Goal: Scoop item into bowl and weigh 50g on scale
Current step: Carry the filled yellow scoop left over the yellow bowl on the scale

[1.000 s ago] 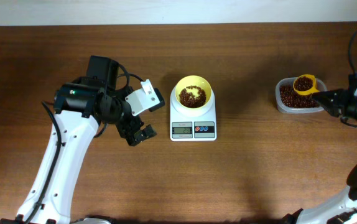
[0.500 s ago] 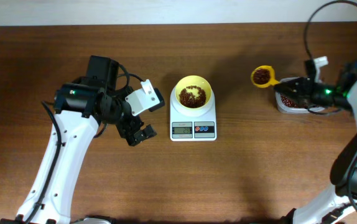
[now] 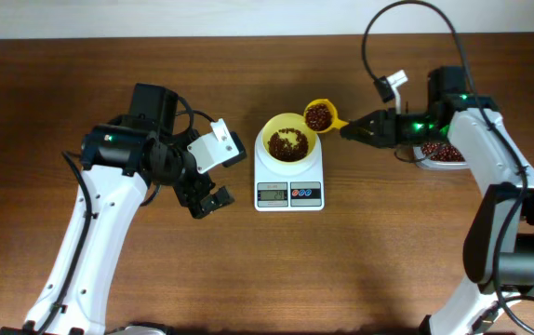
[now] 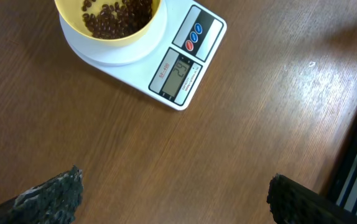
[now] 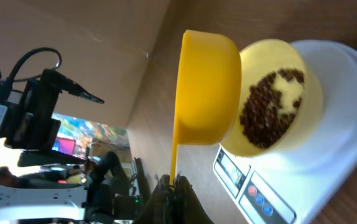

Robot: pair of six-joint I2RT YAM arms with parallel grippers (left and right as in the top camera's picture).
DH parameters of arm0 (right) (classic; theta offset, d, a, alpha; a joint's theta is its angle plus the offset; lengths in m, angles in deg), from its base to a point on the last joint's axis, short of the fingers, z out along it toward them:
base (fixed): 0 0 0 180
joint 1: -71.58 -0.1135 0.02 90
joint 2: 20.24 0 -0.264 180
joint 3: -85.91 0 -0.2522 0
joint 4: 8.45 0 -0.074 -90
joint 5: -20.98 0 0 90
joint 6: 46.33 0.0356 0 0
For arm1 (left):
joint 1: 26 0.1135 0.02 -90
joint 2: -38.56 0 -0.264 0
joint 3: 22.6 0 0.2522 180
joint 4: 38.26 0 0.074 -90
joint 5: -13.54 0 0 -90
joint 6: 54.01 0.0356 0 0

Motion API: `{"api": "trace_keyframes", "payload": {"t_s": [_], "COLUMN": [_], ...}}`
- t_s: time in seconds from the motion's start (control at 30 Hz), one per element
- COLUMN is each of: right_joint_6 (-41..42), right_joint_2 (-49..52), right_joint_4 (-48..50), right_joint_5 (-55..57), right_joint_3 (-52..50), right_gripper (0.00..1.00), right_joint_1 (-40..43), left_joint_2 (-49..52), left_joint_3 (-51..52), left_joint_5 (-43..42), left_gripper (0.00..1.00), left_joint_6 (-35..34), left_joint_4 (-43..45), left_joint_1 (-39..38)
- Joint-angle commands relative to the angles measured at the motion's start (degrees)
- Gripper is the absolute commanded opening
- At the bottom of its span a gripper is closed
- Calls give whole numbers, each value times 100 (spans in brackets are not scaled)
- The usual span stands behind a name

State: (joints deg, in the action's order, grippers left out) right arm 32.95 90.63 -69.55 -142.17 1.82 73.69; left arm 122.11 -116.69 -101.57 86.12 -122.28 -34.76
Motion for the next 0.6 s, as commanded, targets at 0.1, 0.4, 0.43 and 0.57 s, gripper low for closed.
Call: {"api": "trace_keyframes", "payload": {"t_s": [0.1,0.4,0.43,0.57], "right_joint_6": [-90,-380,-428,-866], "right_joint_2": [28,28,28,28], "right_joint_4": [577,1309,1311,1309], "right_joint_5": [511,658,658,658], "right_joint_3": [2,2,2,2], "right_gripper": [4,4,4,4], "right_joint_1": [-420,-483,-483,-483], "left_joint_2": [9,9,9,9], "left_joint_3": [26,26,26,26], "left_joint_5": [-61,-59,-59,-61], "left_gripper": [99,99,99,99], "left_joint_6": [92,92,92,92], "left_joint_4": [-7,-9,-7,-7], "left_joint_1": [31,31,31,31]}}
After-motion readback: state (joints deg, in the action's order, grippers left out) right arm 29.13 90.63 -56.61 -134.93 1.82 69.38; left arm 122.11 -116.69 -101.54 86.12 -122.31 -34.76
